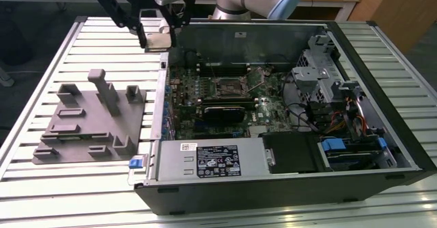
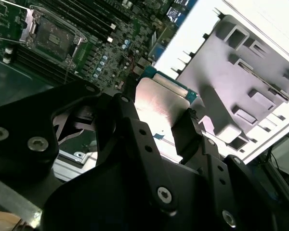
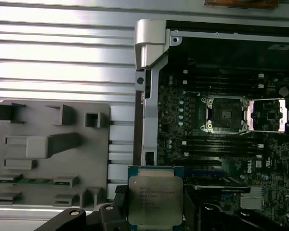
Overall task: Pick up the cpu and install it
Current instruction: 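Pick up the cpu and move it towards the insertion slot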
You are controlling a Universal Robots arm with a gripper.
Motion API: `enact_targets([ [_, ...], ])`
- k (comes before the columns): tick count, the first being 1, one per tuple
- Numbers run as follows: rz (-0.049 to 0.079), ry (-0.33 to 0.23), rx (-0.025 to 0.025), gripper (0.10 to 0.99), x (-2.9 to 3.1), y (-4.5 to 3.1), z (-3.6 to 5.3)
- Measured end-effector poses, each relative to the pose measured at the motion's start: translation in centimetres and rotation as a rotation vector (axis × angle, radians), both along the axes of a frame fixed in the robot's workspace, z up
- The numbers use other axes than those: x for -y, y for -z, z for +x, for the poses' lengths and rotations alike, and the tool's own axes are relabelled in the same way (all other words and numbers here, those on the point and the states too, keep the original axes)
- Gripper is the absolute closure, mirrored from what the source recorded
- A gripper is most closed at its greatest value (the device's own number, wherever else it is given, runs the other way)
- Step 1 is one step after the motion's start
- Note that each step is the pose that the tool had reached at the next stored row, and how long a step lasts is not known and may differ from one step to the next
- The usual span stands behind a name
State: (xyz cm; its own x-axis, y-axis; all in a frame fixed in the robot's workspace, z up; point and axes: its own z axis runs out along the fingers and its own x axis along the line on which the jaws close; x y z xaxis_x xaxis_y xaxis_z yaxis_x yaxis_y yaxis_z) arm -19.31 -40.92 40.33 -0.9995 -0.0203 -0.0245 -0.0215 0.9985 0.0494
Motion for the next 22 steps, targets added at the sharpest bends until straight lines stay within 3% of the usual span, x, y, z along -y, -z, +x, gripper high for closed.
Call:
enact_targets([
  [22, 0.0, 0.0, 0.0, 0.541, 0.0, 0.0, 5.16],
])
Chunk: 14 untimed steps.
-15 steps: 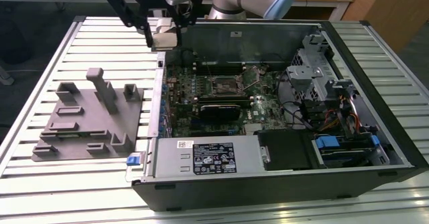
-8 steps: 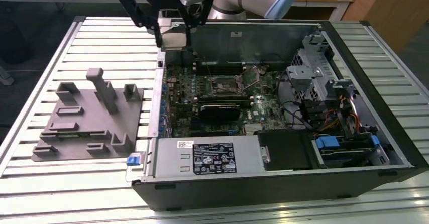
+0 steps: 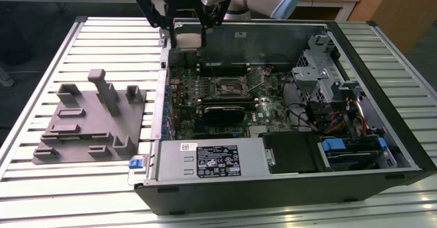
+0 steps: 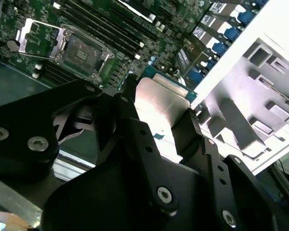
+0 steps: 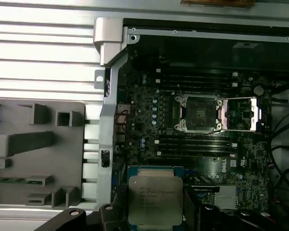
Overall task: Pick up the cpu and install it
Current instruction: 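Pick up the cpu and move it towards the insertion slot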
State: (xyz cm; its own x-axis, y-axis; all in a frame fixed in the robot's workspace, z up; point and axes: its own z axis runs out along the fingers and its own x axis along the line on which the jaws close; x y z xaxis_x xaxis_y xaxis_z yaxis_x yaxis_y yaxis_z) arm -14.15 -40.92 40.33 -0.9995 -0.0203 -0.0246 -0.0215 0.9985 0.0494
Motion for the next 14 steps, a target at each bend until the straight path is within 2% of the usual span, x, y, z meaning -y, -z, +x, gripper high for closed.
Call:
enact_targets([
  [14, 0.0, 0.0, 0.0, 0.541, 0.0, 0.0, 3.78],
])
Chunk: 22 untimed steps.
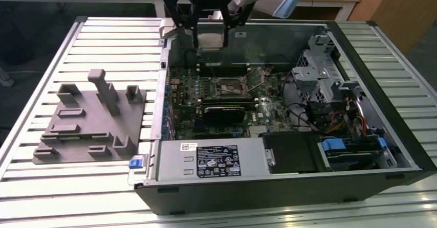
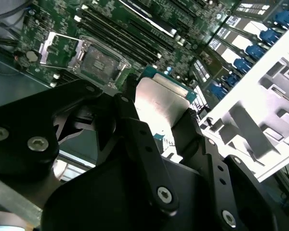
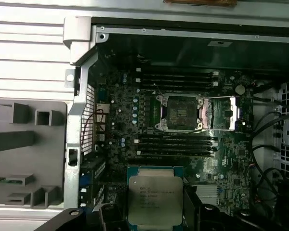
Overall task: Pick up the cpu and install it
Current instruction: 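Pick up the cpu and move it towards the insertion slot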
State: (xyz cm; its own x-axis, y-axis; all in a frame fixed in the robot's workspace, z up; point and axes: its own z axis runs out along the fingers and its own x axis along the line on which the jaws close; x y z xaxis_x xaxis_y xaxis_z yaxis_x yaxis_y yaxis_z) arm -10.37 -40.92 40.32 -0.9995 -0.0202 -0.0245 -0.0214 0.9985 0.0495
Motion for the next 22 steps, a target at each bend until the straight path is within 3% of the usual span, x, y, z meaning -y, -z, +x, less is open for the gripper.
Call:
enact_targets([
  [8, 0.0, 0.0, -0.0002, 0.541, 0.0, 0.06, 2.0],
  [12, 0.0, 0.0, -0.0003, 0.541, 0.0, 0.39, 2.38],
  [22, 0.0, 0.0, -0.0021, 0.541, 0.0, 2.05, 3.01],
])
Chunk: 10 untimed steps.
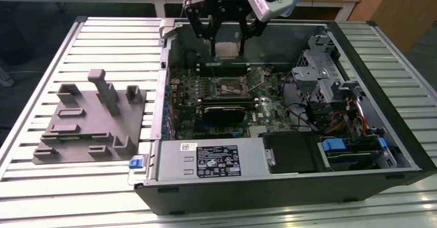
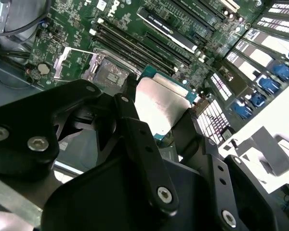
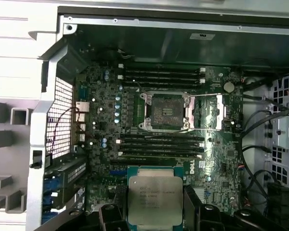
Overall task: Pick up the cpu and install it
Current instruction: 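Pick up the cpu and move it towards the insertion slot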
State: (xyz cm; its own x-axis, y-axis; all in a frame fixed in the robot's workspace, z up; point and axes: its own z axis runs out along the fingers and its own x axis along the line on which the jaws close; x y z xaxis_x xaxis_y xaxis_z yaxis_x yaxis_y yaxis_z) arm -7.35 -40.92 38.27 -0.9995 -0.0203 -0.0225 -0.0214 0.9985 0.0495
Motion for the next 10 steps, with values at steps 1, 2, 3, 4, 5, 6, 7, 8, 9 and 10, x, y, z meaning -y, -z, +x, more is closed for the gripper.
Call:
enact_targets([
  [1, 0.0, 0.0, -0.0002, 0.541, 0.0, 0.15, 0.07],
  [2, 0.0, 0.0, -0.0004, 0.541, 0.0, 0.3, 0.13],
  [3, 0.0, 0.0, -0.0006, 0.541, 0.0, 0.44, 0.21],
  [4, 0.0, 0.0, -0.0009, 0.541, 0.0, 0.58, 0.3],
  [5, 0.0, 0.0, -0.0011, 0.541, 0.0, 0.72, 0.38],
  [6, 0.0, 0.0, -0.0014, 0.541, 0.0, 0.87, 0.46],
  [7, 0.0, 0.0, -0.0016, 0.541, 0.0, 1.01, 0.54],
  [8, 0.0, 0.0, -0.0018, 0.541, 0.0, 1.16, 0.63],
  [9, 0.0, 0.0, -0.0022, 0.541, 0.0, 1.39, 0.77],
  [10, 0.0, 0.0, -0.0024, 0.541, 0.0, 1.51, 0.86],
])
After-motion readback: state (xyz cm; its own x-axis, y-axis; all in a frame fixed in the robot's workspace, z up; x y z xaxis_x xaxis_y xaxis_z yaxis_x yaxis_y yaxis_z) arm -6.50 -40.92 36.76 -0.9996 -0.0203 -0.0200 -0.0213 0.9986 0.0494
